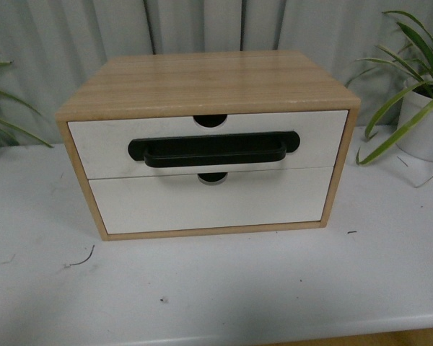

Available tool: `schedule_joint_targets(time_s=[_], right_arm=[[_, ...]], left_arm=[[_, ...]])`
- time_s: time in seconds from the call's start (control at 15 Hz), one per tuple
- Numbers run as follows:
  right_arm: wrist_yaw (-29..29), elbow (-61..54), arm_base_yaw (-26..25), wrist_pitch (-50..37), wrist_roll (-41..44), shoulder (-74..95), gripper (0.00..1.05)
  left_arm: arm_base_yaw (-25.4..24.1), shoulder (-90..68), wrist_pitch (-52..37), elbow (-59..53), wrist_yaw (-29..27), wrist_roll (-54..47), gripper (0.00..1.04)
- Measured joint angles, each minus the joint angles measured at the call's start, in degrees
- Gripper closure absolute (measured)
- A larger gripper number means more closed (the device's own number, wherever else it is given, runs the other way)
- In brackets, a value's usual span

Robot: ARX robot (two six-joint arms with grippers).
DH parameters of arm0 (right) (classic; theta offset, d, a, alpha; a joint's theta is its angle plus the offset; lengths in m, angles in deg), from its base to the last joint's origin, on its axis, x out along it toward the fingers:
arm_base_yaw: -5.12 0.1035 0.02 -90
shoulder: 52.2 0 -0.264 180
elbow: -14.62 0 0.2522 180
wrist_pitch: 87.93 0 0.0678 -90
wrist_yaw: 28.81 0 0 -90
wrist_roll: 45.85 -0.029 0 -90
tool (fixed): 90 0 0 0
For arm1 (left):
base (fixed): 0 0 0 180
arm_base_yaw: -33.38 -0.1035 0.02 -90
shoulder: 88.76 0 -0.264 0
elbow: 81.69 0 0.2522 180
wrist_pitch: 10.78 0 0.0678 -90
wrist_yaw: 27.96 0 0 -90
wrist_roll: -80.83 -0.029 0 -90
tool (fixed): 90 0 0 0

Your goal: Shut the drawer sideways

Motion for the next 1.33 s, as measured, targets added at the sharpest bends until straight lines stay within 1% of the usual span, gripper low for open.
schedule_joint_targets(time_s=[0.13, 0.2, 0.27, 0.33, 0.6, 0.67, 1.0, 1.07, 1.13, 1.2, 1.27, 1.33], right_arm=[[0.0, 0.02, 0.0, 2.99, 0.0, -2.47, 1.03], [-0.13, 0.04, 0.0, 11.63, 0.02, -8.76, 1.03], [-0.15, 0.15, 0.0, 10.34, 0.0, -11.06, 1.03], [-0.11, 0.04, 0.0, 12.04, 0.0, -11.06, 1.03], [-0.11, 0.04, 0.0, 11.45, 0.0, -11.02, 1.03], [-0.11, 0.04, 0.0, 11.45, 0.02, -11.02, 1.0], [-0.11, 0.04, 0.0, 11.45, 0.02, -11.02, 0.38], [-0.11, 0.04, 0.0, 11.45, 0.02, -11.02, 0.22], [-0.11, 0.04, 0.0, 11.47, 0.02, -11.02, 0.09], [-0.11, 0.04, 0.0, 11.45, 0.0, -11.02, 0.05], [-0.13, 0.04, 0.0, 11.45, 0.0, -11.02, 0.07], [-0.11, 0.04, 0.0, 11.45, 0.0, -11.02, 0.06]], left_arm=[[0.0, 0.0, 0.0, 0.0, 0.0, 0.0, 1.03], [0.0, 0.0, 0.0, 0.0, -0.04, 0.0, 1.03], [0.0, 0.0, 0.04, 0.0, 0.0, 0.0, 1.03], [0.0, 0.0, -0.07, 0.0, 0.0, 0.0, 1.03], [0.0, 0.0, -0.02, 0.0, 0.0, -0.02, 1.03], [0.0, 0.0, -0.02, 0.0, 0.0, 0.02, 1.03], [0.0, 0.0, -0.02, -0.02, 0.0, 0.0, 0.42], [0.0, 0.0, -0.02, 0.0, 0.0, 0.0, 0.26], [0.0, 0.0, -0.02, -0.02, 0.0, 0.0, 0.13], [0.0, 0.0, -0.02, -0.02, 0.0, -0.04, 0.05], [0.0, 0.0, -0.02, 0.0, 0.0, 0.0, 0.08], [0.0, 0.0, -0.02, 0.0, 0.0, -0.02, 0.07]])
